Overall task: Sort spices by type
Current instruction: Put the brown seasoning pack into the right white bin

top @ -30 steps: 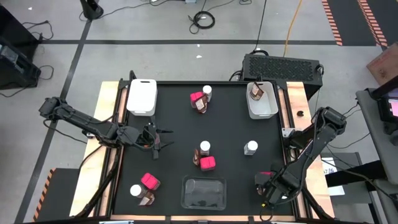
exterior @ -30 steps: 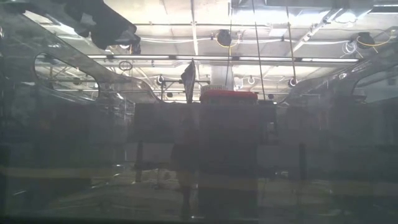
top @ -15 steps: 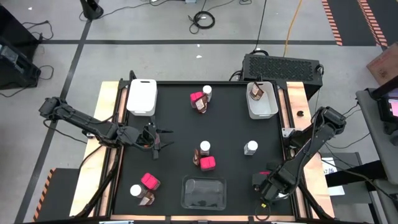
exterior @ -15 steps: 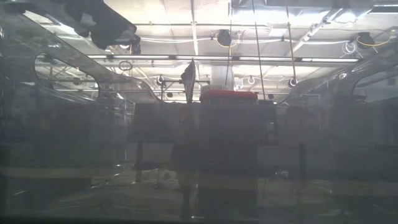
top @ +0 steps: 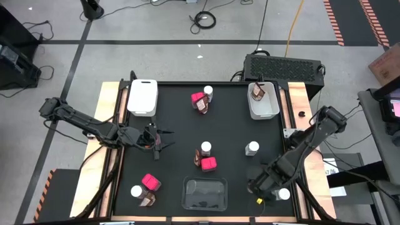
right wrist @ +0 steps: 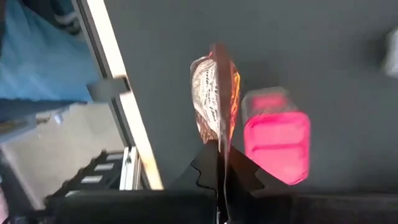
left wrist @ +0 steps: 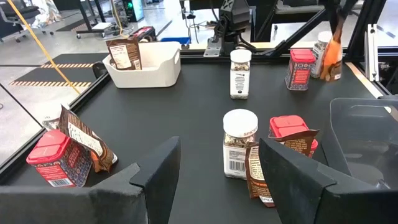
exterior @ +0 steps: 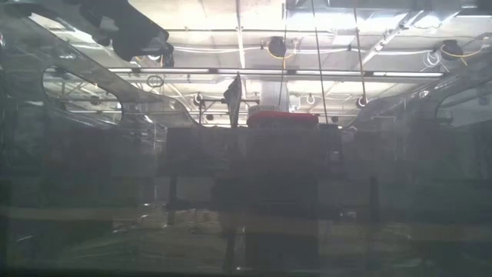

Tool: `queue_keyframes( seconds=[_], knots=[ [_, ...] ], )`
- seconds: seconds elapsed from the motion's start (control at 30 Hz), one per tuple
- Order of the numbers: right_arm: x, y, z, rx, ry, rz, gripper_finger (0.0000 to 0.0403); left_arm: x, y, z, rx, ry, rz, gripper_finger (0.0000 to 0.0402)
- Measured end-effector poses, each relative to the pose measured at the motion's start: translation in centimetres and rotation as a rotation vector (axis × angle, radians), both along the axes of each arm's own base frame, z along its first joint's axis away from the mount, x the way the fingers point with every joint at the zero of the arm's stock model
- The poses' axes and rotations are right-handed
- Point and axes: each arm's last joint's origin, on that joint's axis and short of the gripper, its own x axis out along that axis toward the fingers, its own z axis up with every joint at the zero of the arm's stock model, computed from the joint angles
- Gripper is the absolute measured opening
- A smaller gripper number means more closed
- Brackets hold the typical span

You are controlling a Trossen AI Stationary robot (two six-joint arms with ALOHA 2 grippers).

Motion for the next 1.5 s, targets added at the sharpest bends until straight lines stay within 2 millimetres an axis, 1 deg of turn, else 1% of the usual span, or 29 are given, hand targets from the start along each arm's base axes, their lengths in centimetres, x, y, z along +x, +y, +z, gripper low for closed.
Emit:
queue_keyframes(
  seconds=[0.1,0.2,0.3,0.4,0.53,0.7,0.8,0.9,1.03,1.17,1.37,1.5],
  knots=[
    [0.9,-1.0,2.3,-0.046,-0.090,0.041,0.0000,0.0,0.0,0.0,0.001,0.000,0.001,0.0221],
    [1.8,-2.5,4.3,-0.122,-0.173,0.077,0.0000,0.0,0.0,0.0,0.001,0.000,0.001,0.0221],
    [2.5,-4.3,6.0,-0.209,-0.229,0.100,0.0000,0.0,0.0,0.0,0.001,0.000,0.001,0.0221],
    [3.2,-6.5,7.2,-0.284,-0.248,0.124,0.0000,0.0,0.0,0.0,0.001,0.000,0.001,0.0221],
    [4.3,-10.2,8.5,-0.346,-0.247,0.127,0.0000,0.0,0.0,0.0,-0.006,-0.002,0.003,0.0221],
    [5.6,-15.7,9.9,-0.391,-0.285,0.087,0.0000,0.0,0.0,0.0,-0.006,-0.002,0.002,0.0221],
    [6.0,-19.2,10.8,-0.428,-0.319,0.043,0.0000,0.0,0.0,0.0,-0.006,-0.002,0.002,0.0221],
    [5.9,-22.7,11.7,-0.471,-0.350,-0.021,0.0000,0.0,0.0,0.0,-0.007,-0.001,0.003,0.0221],
    [5.0,-27.6,12.8,-0.531,-0.385,-0.164,0.0000,0.0,0.0,0.0,-0.007,-0.002,0.003,0.0221],
    [3.1,-31.9,13.5,-0.586,-0.367,-0.315,0.0000,0.0,0.0,0.0,-0.007,-0.001,0.003,0.0221],
    [-1.1,-37.4,13.0,-0.657,-0.228,-0.501,0.0000,0.0,0.0,0.0,-0.008,-0.002,0.003,0.0221],
    [-3.3,-40.3,12.0,-0.661,-0.145,-0.586,0.0000,0.0,0.0,0.0,-0.010,-0.002,0.003,0.0221]
  ],
)
